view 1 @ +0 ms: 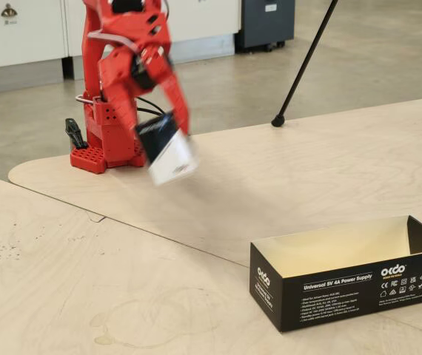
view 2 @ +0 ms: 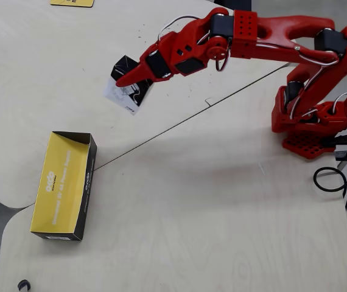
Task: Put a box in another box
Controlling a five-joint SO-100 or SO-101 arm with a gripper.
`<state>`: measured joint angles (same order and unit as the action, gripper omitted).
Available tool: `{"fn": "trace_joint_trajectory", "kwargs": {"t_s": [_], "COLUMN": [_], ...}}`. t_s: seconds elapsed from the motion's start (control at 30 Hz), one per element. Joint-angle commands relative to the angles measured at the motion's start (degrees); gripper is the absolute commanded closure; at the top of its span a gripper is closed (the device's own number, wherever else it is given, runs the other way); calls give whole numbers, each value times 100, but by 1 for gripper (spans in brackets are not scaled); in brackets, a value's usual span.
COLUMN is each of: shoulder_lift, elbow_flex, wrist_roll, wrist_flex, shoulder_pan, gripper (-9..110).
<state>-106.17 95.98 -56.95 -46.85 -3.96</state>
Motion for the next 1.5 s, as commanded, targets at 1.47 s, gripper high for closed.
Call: {"fn": "trace_joint_trajectory", "kwargs": {"t_s": [1.47], "shoulder_lift": [4975], "elbow_flex": [-4746], "wrist_roll": [4307], "wrist_flex": [185], "shoulder_pan": [1564], "gripper": [76]}}
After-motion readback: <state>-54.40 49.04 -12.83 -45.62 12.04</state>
